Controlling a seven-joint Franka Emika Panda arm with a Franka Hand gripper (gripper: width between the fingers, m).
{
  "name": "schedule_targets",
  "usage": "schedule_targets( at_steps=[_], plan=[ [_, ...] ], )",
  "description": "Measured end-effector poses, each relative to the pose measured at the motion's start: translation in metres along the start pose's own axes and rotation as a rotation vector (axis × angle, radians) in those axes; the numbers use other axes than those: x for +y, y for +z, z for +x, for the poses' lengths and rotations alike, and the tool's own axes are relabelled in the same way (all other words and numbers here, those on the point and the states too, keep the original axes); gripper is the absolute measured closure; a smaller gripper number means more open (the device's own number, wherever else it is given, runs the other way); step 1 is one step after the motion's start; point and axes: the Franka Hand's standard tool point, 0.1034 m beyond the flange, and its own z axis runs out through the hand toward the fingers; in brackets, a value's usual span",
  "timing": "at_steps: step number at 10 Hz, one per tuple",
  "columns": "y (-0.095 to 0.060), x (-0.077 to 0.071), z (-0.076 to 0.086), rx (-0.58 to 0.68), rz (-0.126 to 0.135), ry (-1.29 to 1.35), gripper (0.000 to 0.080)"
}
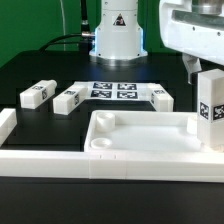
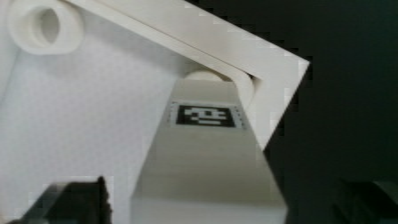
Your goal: Assemble desk
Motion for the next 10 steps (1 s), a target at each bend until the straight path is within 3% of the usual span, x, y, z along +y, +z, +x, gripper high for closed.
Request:
schedule_targets(
  at_steps=[6, 10],
  plan=[
    [0.0010, -0.0004, -0.0023, 0.002, -0.004, -0.472, 0.0150],
    [0.0023, -0.0010, -0.0065, 0.014, -0.026, -0.798, 0.0150]
  ],
)
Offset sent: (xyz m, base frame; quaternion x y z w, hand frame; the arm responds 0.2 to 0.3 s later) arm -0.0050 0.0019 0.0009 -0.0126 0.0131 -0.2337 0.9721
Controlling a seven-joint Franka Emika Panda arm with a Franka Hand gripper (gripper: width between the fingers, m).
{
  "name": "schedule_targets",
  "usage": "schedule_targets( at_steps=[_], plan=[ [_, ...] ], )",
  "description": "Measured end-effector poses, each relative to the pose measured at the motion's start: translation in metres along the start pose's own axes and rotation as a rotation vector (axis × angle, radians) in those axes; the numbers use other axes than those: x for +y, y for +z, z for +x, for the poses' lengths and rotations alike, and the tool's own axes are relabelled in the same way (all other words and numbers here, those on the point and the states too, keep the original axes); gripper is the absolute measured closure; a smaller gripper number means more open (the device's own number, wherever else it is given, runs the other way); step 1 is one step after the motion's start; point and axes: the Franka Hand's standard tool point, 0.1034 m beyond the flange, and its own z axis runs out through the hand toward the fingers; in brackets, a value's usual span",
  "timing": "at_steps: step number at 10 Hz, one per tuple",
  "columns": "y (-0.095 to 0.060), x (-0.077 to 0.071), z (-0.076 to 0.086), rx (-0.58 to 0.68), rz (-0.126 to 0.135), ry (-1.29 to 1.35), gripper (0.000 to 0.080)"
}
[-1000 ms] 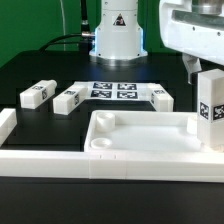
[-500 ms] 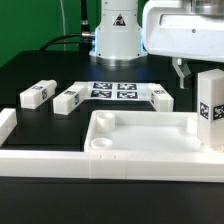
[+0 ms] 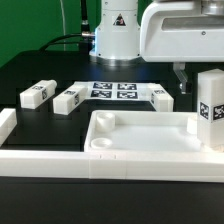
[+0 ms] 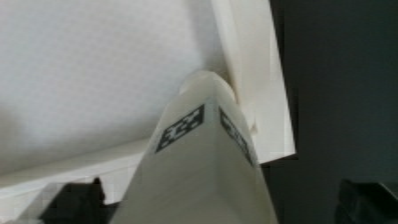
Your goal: Assemble desk
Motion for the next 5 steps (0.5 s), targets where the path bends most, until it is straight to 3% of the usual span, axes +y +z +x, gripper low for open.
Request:
schedule_targets(
  at_steps=[5],
  plan=[
    [-0.0004, 0.0015, 0.0007, 0.001, -0.001, -0.385, 0.0150]
  ],
)
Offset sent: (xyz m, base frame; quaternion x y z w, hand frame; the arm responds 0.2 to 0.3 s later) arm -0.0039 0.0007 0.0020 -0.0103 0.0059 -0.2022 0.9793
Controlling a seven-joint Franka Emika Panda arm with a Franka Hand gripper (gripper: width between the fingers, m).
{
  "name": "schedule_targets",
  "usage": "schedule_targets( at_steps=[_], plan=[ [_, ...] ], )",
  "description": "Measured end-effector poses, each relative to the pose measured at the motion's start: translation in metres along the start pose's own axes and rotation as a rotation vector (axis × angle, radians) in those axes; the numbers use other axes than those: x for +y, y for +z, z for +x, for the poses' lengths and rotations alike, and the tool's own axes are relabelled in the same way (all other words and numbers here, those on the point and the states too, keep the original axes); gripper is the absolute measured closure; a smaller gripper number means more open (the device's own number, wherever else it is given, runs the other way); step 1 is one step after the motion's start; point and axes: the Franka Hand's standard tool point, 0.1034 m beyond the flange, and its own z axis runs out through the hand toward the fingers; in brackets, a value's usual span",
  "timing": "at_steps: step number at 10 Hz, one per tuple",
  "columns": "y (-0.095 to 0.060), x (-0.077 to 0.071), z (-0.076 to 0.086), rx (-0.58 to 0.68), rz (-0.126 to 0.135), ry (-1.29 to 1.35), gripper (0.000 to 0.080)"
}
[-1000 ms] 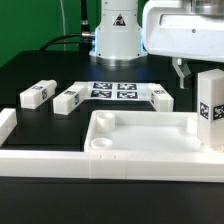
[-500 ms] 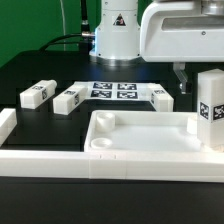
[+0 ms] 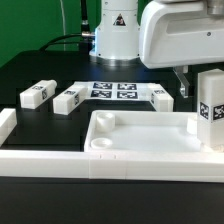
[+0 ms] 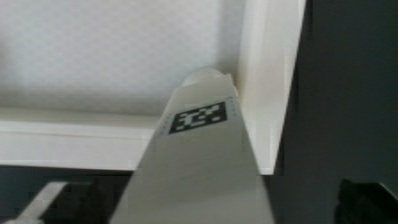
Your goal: Assemble desk
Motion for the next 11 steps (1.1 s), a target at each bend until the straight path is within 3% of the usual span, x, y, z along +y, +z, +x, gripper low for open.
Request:
schedule_targets(
  at_steps=[3, 4, 5, 6, 9, 11],
  plan=[
    [0.0021, 0.0021, 0.0001, -0.002, 0.000, -0.102, 0.0198],
    [0.0021, 0.0021, 0.0001, -0.002, 0.000, -0.102, 0.0375],
    [0.0022, 0.0021, 0.0000, -0.002, 0.000, -0.101, 0.0375],
    [0.0023, 0.0021, 0.0000, -0.002, 0.001, -0.088, 0.0511],
    [0.0024, 0.0020, 0.0000, -0.002, 0.002, -0.060, 0.0511],
    [0.0027, 0.0017, -0.0001, -0.003, 0.003, 0.108, 0.0511]
  ],
)
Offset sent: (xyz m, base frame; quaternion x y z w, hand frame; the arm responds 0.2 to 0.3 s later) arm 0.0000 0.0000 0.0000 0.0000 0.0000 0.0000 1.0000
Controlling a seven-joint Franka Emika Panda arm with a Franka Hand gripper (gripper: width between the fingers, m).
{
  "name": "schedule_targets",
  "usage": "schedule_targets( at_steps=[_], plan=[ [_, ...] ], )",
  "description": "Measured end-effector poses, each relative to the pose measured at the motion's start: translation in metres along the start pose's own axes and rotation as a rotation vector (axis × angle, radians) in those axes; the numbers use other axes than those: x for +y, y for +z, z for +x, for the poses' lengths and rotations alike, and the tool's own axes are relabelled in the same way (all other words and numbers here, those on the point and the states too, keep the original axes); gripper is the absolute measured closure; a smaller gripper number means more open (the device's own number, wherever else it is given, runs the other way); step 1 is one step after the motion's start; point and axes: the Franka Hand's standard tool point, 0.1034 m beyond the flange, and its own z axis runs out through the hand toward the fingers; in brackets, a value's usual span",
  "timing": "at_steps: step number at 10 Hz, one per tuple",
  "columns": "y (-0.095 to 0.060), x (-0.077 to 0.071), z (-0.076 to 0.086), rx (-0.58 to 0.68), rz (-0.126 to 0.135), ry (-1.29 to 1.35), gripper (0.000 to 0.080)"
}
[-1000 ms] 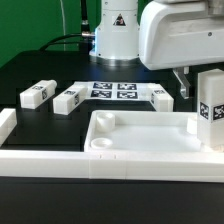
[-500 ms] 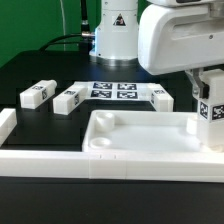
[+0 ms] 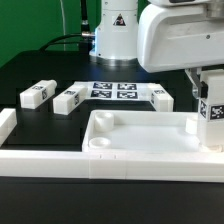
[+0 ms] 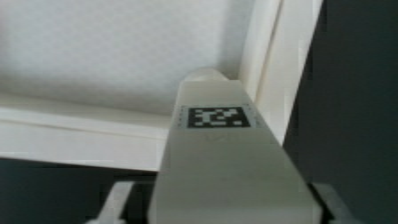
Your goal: Assemble desk
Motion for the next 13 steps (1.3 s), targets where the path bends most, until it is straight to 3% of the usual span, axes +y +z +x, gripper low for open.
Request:
schedule_targets(
  at_steps=[6, 13],
  plan=[
    [0.0013, 0.0028, -0.0010, -0.013, 0.046, 0.603, 0.0510],
    [0.0019, 0.0008, -0.0011, -0.034, 0.054, 1.146, 0.0509]
  ],
)
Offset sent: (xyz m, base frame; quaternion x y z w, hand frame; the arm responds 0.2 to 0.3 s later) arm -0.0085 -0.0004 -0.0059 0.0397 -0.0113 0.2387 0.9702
